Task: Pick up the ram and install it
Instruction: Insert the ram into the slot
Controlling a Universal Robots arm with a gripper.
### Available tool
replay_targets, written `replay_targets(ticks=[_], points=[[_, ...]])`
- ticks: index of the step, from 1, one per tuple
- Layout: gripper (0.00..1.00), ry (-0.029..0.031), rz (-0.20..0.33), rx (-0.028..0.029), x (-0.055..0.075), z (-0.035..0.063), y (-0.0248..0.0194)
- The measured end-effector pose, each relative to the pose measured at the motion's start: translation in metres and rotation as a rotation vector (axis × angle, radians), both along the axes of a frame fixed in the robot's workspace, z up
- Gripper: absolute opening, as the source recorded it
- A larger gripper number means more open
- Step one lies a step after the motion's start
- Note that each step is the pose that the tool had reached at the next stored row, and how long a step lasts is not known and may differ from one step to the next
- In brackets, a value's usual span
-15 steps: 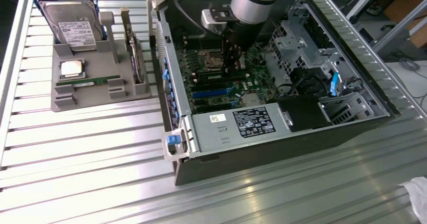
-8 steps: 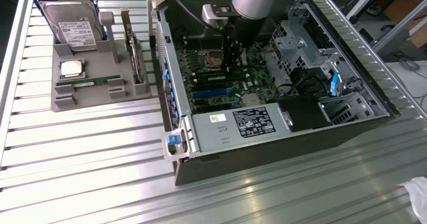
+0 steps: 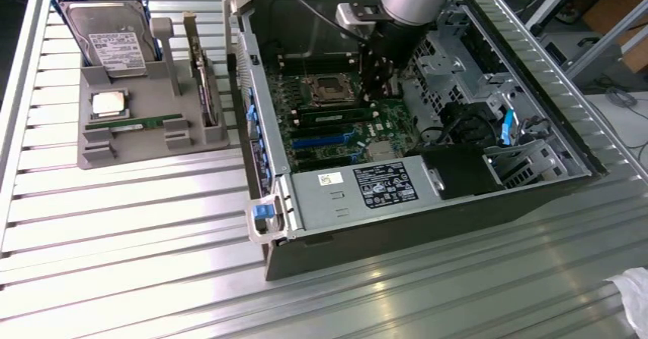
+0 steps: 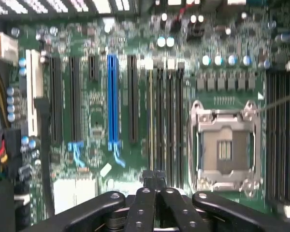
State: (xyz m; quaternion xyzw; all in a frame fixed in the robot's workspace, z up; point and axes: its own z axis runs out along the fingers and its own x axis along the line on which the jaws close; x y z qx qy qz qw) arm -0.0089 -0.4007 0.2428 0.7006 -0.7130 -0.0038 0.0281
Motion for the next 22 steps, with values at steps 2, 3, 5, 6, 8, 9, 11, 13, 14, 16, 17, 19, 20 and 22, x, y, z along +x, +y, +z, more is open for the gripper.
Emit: replay_targets(ticks=[2, 3, 5, 6, 8, 9, 11, 13, 14, 16, 17, 19, 20, 22], points=[[0.11, 0.0023, 0.0, -0.0041, 0.015, 0.0001, 0.0], [0.11, 0.0028, 0.0, -0.0055, 0.019, 0.0001, 0.0], [0.11, 0.0029, -0.001, -0.0063, 0.031, 0.0041, 0.0], [0.11, 0.0029, -0.001, -0.0062, 0.035, 0.0052, 0.0001], [0.11, 0.0029, -0.002, -0.0066, 0.045, 0.0079, 0.0], [0.11, 0.0028, -0.002, -0.0064, 0.047, 0.0108, 0.0001], [0.11, 0.0029, -0.002, -0.0065, 0.048, 0.0204, 0.0], [0.11, 0.003, -0.002, -0.0066, 0.053, 0.0314, 0.0001], [0.11, 0.0029, -0.002, -0.0066, 0.055, 0.0352, 0.0001], [0.11, 0.003, -0.002, -0.0065, 0.057, 0.0393, 0.0], [0.11, 0.0029, -0.002, -0.0055, 0.057, 0.0394, 0.0001], [0.11, 0.0029, -0.002, -0.0057, 0.057, 0.0395, 0.0], [0.11, 0.0029, -0.002, -0.0058, 0.057, 0.0396, 0.0], [0.11, 0.0029, -0.002, -0.0058, 0.057, 0.0396, 0.0]])
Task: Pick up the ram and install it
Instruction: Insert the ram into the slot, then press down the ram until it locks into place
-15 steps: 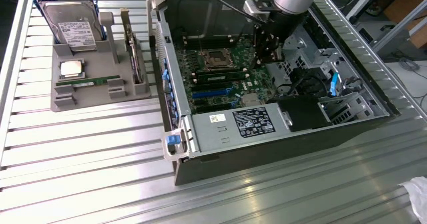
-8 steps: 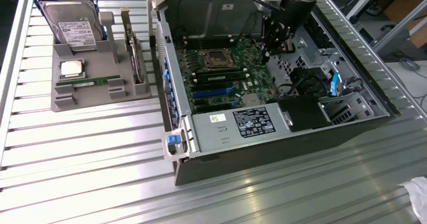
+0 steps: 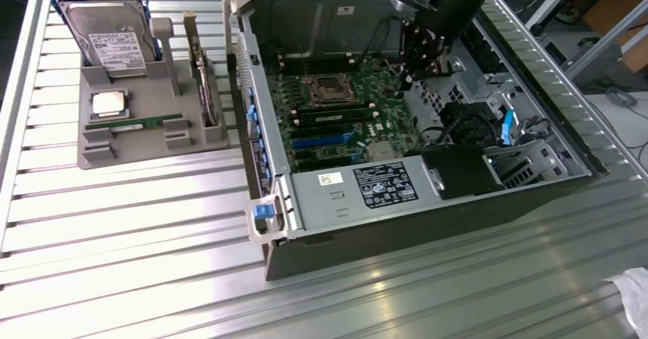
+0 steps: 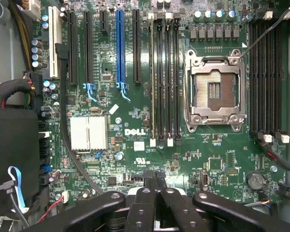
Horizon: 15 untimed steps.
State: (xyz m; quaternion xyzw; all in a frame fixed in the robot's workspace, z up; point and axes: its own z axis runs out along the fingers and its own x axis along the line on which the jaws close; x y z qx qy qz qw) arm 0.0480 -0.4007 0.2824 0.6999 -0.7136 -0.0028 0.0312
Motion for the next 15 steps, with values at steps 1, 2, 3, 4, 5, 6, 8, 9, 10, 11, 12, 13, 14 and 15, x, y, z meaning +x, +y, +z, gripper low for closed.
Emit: replay_targets(ticks=[1, 2, 3, 4, 5, 6, 8, 9, 10, 11, 12, 13, 14, 15], points=[[0.11, 0.0, 0.0, 0.0, 0.0, 0.0, 0.0], [0.11, 0.0, 0.0, 0.0, 0.0, 0.0, 0.0], [0.11, 0.0001, 0.0, -0.0001, 0.0, 0.0, 0.0], [0.11, 0.0, 0.0, 0.0001, -0.002, -0.0004, 0.0], [0.11, 0.0, 0.0, -0.0002, -0.005, -0.0021, 0.0], [0.11, 0.0, 0.0, -0.0006, -0.008, -0.0045, 0.0], [0.11, 0.0, 0.0, -0.0006, -0.013, -0.008, 0.0], [0.11, 0.0, 0.0, -0.0006, -0.015, -0.0101, 0.0], [0.11, 0.0, 0.0, -0.0007, -0.016, -0.0116, 0.0], [0.11, 0.0, 0.0, -0.0006, -0.018, -0.0131, 0.0], [0.11, 0.0, 0.0, -0.0006, -0.018, -0.0141, -0.0001], [0.11, 0.0, 0.0, -0.0006, -0.022, -0.017, -0.0003], [0.11, 0.0, 0.0, -0.0006, -0.026, -0.0192, -0.0004], [0.11, 0.0, 0.0, -0.0006, -0.028, -0.021, -0.0006]])
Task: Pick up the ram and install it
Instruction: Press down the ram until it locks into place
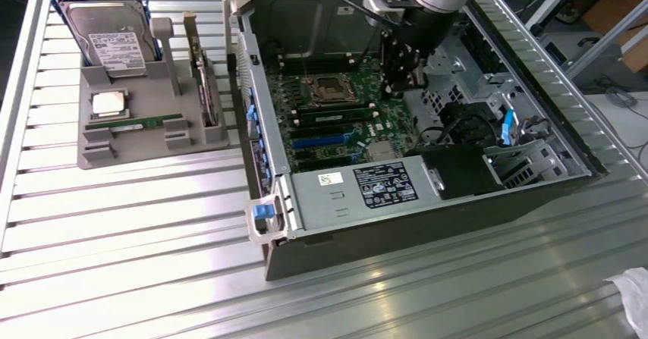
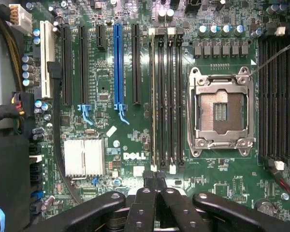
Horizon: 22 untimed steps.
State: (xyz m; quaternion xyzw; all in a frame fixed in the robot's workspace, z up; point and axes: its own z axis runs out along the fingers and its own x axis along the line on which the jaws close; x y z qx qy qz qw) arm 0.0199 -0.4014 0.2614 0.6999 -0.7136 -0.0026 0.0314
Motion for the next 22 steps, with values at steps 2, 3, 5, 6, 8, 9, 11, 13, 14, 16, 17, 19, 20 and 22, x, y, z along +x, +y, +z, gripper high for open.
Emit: replay_targets(ticks=[2, 3, 5, 6, 8, 9, 11, 13, 14, 16, 17, 19, 20, 22], points=[[0.11, 0.0, 0.0, -0.0001, -0.003, -0.0025, -0.0004], [0.11, 0.0, 0.0, 0.0, -0.004, -0.0033, -0.0005], [0.11, 0.0, 0.0, 0.0, -0.006, -0.0061, -0.001], [0.11, 0.0, 0.0, -0.0001, -0.007, -0.008, -0.0011], [0.11, 0.0, 0.001, 0.0, -0.008, -0.0114, -0.0011], [0.11, 0.0, 0.001, 0.0, -0.008, -0.0128, -0.0011], [0.11, 0.0, 0.001, 0.0001, -0.009, -0.0152, -0.0011], [0.11, 0.0, 0.001, 0.0002, -0.009, -0.0171, -0.0011], [0.11, -0.0001, 0.001, 0.0006, -0.009, -0.0181, -0.0011], [0.11, 0.0, 0.001, 0.0007, -0.009, -0.0203, -0.001], [0.11, 0.0, 0.002, 0.0008, -0.009, -0.0216, -0.0009], [0.11, 0.0, 0.002, 0.0011, -0.009, -0.0244, -0.0009], [0.11, 0.0, 0.002, 0.0013, -0.009, -0.0256, -0.0009], [0.11, 0.0, 0.002, 0.0017, -0.009, -0.0276, -0.0009]])
